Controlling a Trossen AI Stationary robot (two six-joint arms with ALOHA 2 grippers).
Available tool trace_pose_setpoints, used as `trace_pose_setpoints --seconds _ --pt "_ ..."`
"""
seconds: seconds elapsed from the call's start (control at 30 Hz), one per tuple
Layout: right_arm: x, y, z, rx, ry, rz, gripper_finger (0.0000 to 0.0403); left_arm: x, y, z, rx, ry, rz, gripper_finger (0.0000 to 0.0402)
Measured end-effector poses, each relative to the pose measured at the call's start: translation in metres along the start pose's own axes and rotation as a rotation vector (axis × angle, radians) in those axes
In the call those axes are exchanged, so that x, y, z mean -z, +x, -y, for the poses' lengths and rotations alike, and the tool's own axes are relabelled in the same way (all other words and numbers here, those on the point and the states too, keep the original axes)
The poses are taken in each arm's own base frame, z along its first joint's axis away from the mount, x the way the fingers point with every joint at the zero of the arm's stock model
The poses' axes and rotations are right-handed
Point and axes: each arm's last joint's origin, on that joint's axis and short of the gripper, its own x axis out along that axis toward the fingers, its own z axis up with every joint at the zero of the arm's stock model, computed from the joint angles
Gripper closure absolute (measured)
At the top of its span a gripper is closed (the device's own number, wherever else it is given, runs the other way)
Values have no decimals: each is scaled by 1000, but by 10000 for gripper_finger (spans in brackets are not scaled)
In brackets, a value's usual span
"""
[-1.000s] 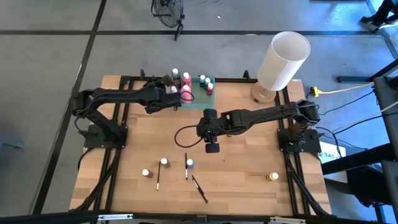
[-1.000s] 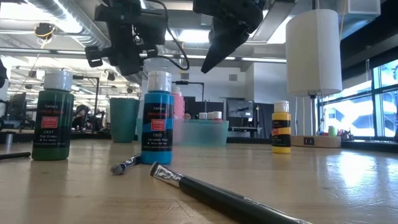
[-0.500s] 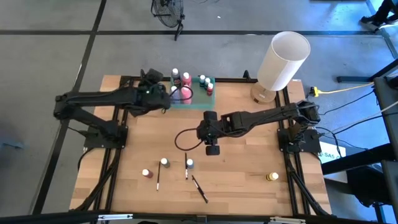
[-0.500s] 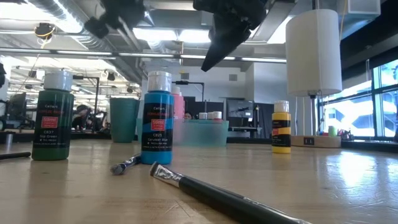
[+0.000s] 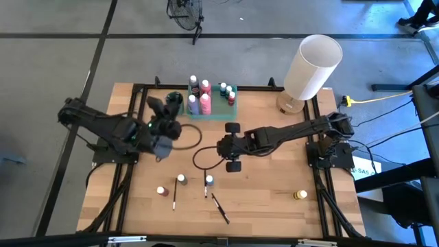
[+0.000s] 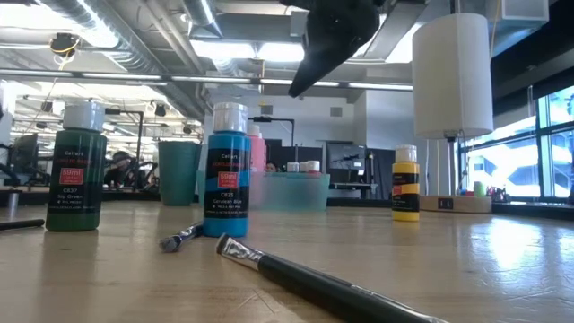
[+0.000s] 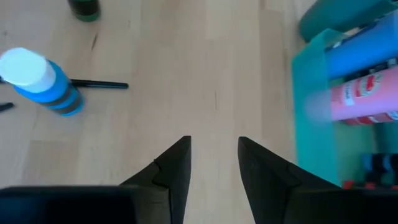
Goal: Pick & Place Paint Supplies
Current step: Put the small green paint bottle into the green bin
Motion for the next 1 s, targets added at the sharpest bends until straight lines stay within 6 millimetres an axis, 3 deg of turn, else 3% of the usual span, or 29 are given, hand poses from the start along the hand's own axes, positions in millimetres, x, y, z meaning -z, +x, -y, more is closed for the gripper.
trace_pose_setpoints --seconds 0.13,0.33,0.53,0.73,1.0 --pt "0 -2 -4 42 -18 -3 268 -3 -21 6 54 -80 90 316" --pt "0 -4 -7 65 -26 0 268 -4 -47 11 93 -35 200 319" --pt "0 -4 -7 65 -26 1 268 -3 -54 11 137 -77 229 302" --pt "0 -4 -7 65 -26 2 268 0 -53 8 195 -177 229 258" --pt "0 -4 -8 60 -26 2 268 14 -55 -4 415 -217 256 196"
